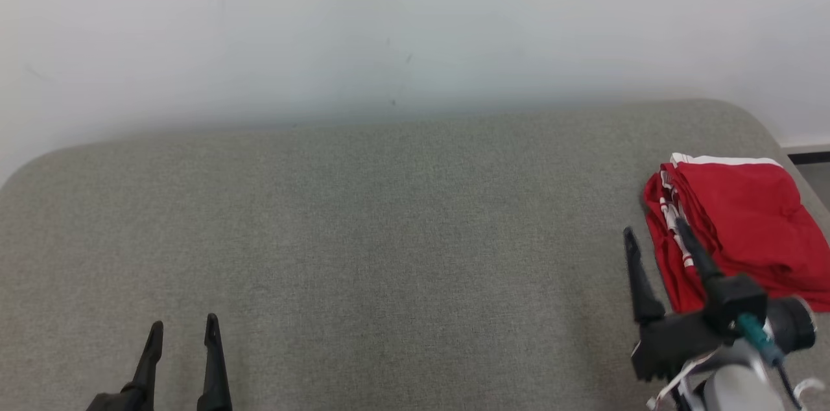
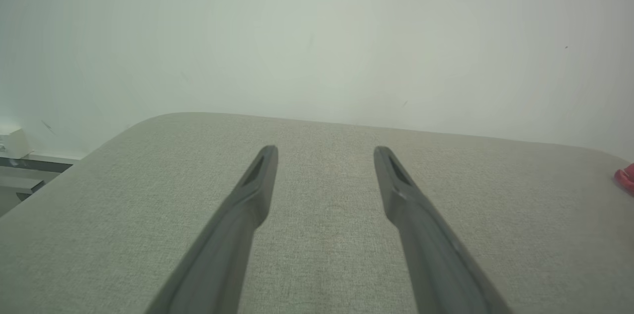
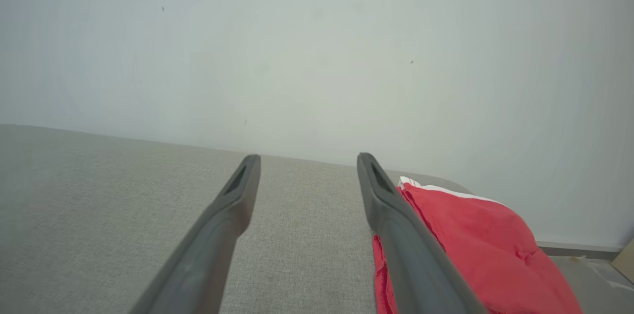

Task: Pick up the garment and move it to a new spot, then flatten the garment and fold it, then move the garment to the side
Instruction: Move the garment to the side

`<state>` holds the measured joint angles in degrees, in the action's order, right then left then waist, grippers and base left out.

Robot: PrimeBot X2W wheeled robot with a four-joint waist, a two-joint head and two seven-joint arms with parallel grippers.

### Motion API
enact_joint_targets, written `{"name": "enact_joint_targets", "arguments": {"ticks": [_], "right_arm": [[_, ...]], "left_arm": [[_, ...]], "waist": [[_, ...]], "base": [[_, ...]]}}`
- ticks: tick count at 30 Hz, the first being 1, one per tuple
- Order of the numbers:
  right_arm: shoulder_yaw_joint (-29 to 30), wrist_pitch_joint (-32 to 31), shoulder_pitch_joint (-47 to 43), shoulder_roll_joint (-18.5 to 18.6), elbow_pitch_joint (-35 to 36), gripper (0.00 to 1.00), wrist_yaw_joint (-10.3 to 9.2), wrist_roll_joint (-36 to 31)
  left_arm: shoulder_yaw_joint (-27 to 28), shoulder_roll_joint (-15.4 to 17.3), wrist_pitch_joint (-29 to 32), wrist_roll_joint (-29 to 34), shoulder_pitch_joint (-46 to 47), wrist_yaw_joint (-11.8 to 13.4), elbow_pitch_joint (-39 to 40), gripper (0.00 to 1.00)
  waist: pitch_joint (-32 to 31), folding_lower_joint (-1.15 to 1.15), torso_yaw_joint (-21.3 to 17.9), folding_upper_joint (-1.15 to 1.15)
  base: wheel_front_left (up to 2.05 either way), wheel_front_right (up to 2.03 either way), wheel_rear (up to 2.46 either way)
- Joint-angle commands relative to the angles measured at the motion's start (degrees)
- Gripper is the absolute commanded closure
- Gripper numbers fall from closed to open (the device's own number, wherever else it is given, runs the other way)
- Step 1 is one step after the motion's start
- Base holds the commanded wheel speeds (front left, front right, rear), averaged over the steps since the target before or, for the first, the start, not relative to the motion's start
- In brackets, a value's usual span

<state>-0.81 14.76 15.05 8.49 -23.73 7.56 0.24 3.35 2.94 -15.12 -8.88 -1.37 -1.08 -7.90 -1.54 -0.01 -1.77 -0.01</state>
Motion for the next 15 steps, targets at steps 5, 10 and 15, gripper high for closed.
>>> {"name": "enact_joint_targets", "arguments": {"ticks": [5,10,15], "right_arm": [[-1.28,0.37,-6.41,-2.56,2.55,0.00,-0.17,0.35],[-1.36,0.40,-9.15,-3.94,2.82,0.00,-0.17,1.17],[-0.90,0.42,-10.44,-4.67,2.99,0.00,-0.17,1.57]], "left_arm": [[0.27,0.01,0.02,1.12,-2.59,0.15,-0.26,0.00],[-0.41,0.00,0.02,0.65,-3.73,0.43,-0.53,0.00],[-1.16,-0.01,0.02,0.04,-3.40,0.71,-0.45,0.00]], "waist": [[-2.13,0.01,0.35,0.01],[-2.84,0.01,0.13,0.01],[-3.10,0.01,-0.22,0.01]], "base": [[0.00,0.00,0.00],[0.00,0.00,0.00],[0.00,0.00,0.00]]}}
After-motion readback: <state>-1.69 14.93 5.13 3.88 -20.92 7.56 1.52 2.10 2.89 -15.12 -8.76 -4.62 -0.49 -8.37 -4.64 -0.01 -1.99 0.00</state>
